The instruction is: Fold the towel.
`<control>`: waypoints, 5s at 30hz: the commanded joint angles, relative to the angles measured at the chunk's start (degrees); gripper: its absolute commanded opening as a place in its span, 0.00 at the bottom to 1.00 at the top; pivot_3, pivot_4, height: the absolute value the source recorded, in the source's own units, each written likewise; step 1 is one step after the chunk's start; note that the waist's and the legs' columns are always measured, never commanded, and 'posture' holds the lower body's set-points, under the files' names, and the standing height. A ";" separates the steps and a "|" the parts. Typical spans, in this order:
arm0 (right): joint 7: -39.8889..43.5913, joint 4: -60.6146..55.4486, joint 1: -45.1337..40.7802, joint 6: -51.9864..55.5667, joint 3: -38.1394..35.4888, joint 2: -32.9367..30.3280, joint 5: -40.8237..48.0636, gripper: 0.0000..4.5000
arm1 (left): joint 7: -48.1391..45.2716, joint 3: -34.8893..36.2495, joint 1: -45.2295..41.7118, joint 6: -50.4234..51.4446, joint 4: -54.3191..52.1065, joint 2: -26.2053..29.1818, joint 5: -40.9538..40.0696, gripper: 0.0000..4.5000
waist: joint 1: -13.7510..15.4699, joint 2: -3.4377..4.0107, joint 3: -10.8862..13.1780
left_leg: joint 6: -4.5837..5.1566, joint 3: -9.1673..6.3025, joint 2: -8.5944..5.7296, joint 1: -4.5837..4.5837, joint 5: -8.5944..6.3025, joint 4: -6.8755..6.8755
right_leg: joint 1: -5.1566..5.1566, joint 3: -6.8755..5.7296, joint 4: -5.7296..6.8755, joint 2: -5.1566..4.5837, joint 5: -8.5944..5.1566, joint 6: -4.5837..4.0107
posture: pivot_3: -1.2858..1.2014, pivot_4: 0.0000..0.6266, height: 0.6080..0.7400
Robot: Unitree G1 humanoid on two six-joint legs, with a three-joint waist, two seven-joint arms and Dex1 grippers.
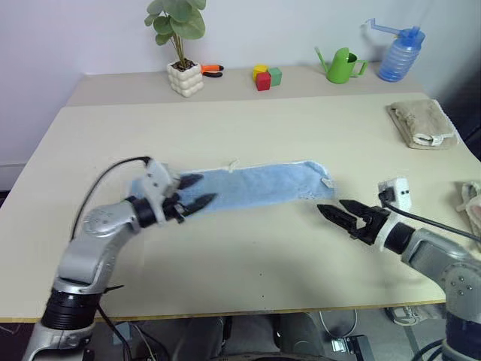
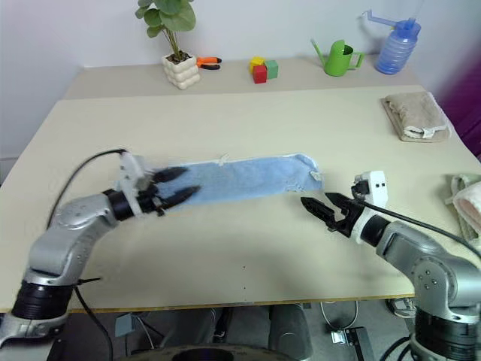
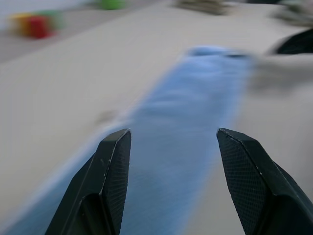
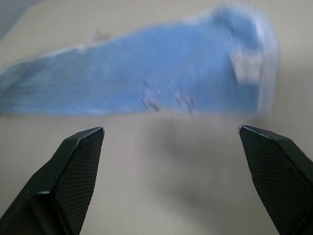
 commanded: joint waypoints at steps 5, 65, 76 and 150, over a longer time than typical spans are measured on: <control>-13.76 2.40 -6.27 4.25 -4.31 8.86 5.34 1.00 | -1.68 -1.26 -0.58 1.42 -3.17 -0.18 -1.77 0.62 | -0.02 0.01 0.00 | 0.00 0.02 0.04 0.01 0.00 0.01 | -0.02 0.02 0.00 0.08 0.01 -0.02 | 0.52 0.24 0.95; 13.60 -4.37 -13.24 -23.60 23.35 -7.63 -17.79 0.74 | 4.76 1.36 4.45 1.02 -1.52 -2.16 0.93 0.62 | 0.10 0.09 0.05 | -0.04 0.16 0.50 -0.08 -0.02 -0.08 | 0.06 0.07 -0.75 0.59 0.27 -0.11 | 0.52 0.24 0.95; 8.10 15.17 -20.55 -31.64 29.49 -1.53 -30.24 0.01 | 9.49 5.99 8.18 7.47 -3.97 -3.98 -4.49 0.62 | -0.05 0.08 0.04 | -0.09 0.17 0.54 -0.05 0.01 -0.09 | 0.05 0.08 -0.74 0.63 0.30 -0.16 | 0.52 0.24 0.95; 16.01 15.84 -16.41 -52.77 32.17 -3.00 -47.10 0.97 | 54.75 32.51 9.46 13.02 -0.39 -7.70 -49.87 0.02 | 0.04 0.02 -0.01 | -0.62 0.20 0.68 0.03 0.23 -0.13 | 0.06 0.23 -0.72 0.83 0.34 -0.29 | 0.52 0.24 0.95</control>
